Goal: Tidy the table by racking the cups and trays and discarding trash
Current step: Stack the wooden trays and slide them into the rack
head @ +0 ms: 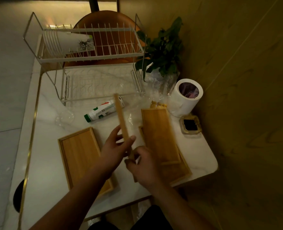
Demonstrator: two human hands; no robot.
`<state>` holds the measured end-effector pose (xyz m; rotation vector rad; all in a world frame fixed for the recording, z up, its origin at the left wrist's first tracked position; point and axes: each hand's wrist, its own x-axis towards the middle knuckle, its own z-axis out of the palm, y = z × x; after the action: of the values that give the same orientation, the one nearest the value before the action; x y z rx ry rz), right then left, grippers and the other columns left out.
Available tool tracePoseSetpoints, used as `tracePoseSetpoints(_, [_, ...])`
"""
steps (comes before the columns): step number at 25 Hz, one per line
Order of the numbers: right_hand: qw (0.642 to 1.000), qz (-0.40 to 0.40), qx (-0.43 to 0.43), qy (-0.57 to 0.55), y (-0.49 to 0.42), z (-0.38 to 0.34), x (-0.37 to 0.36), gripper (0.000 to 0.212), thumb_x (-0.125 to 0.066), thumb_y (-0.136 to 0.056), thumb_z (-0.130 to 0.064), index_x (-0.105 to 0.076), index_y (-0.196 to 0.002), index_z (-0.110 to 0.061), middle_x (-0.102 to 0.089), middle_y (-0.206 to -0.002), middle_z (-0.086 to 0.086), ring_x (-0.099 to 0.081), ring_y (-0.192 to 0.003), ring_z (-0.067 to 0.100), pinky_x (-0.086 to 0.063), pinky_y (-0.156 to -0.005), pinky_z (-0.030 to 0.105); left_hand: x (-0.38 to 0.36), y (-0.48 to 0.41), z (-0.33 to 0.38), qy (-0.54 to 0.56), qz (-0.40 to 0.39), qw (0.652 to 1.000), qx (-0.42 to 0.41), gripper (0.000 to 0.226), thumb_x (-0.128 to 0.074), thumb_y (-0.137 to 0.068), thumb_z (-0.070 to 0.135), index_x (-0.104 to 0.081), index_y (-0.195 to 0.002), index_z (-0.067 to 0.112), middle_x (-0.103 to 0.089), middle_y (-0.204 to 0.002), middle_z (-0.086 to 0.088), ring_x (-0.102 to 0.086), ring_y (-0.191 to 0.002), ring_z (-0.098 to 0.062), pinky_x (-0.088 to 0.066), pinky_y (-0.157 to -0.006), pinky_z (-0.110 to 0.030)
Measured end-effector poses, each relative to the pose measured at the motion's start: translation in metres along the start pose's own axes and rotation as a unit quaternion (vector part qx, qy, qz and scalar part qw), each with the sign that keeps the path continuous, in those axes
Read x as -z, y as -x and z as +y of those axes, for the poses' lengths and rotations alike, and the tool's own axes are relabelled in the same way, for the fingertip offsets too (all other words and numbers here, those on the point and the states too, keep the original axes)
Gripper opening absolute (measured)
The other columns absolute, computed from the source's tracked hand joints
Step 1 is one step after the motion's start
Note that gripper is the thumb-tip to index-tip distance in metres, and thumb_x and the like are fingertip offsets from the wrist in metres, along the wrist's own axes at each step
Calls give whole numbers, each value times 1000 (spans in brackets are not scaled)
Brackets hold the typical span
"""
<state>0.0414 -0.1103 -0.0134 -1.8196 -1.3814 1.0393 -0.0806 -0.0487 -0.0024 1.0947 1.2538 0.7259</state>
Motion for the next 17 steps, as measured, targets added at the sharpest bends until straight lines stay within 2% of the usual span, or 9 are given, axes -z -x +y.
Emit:
tracePoseSetpoints(2, [993,-52,69,84,-1,6,-5,15,-67,-81,-40,-57,-82,-30,-53,-89,-15,-57,-75,6,-51,-64,22,0,-5,-6,-9,90,996,27,30,-62,-93,20,-52,-122,22,-67,-109,-11,-72,-79,-21,-62,-62,-39])
tracePoseSetpoints(3, [990,-79,73,92,-4,14,2,18,-65,-82,-45,-60,-90,-31,-55,-93,-16,-57,-80,5,-53,-71,28,4,-6,-11,7,116,992,46,22,-57,-95,12,-54,-116,19,-68,-107,-15,-71,-76,-24,-60,-57,-38])
tracePoseSetpoints(4, [993,-72,42,81,-11,25,13,24,-63,-84,-50,-63,-100,-32,-58,-99,-15,-57,-86,5,-54,-76,30,10,-7,-17,29,128,990,60,23,-52,-96,8,-56,-116,19,-69,-106,-14,-72,-77,-25,-58,-53,-34])
tracePoseSetpoints(6, [986,83,-64,126,-32,55,47,33,-59,-89,-49,-60,-116,-29,-61,-112,-6,-58,-96,11,-49,-78,29,26,-8,-29,67,119,987,79,30,-47,-98,8,-58,-123,20,-71,-108,-9,-72,-87,-28,-57,-57,-35])
tracePoseSetpoints(7, [962,148,-115,200,-42,71,67,39,-58,-91,-47,-58,-122,-25,-60,-118,1,-58,-101,17,-47,-78,31,33,-8,-33,75,112,987,84,32,-47,-98,9,-59,-125,21,-71,-110,-8,-72,-92,-29,-59,-63,-39])
tracePoseSetpoints(8, [937,164,-164,262,-50,85,82,44,-56,-92,-47,-54,-127,-20,-57,-124,6,-57,-107,23,-46,-79,34,37,-9,-37,79,107,987,88,32,-47,-98,9,-60,-125,21,-72,-111,-8,-72,-94,-30,-59,-68,-42])
tracePoseSetpoints(9, [921,146,-204,298,-57,96,89,49,-55,-93,-48,-51,-130,-17,-55,-127,10,-55,-112,27,-45,-80,36,39,-9,-40,79,104,987,93,31,-48,-98,10,-60,-125,21,-72,-111,-9,-72,-95,-30,-60,-71,-45])
tracePoseSetpoints(12, [919,76,-242,302,-71,123,86,44,-50,-96,-44,-54,-124,-10,-57,-123,14,-58,-107,31,-44,-76,35,43,-10,-46,84,104,986,101,30,-49,-98,10,-63,-122,21,-74,-109,-7,-73,-92,-29,-60,-71,-45])
tracePoseSetpoints(17, [927,84,-214,298,-80,135,92,20,-51,-96,-22,-63,-107,-10,-67,-109,11,-63,-95,27,-48,-72,31,57,-10,-53,120,114,979,118,28,-51,-98,14,-66,-119,24,-75,-107,-5,-72,-96,-31,-58,-73,-46])
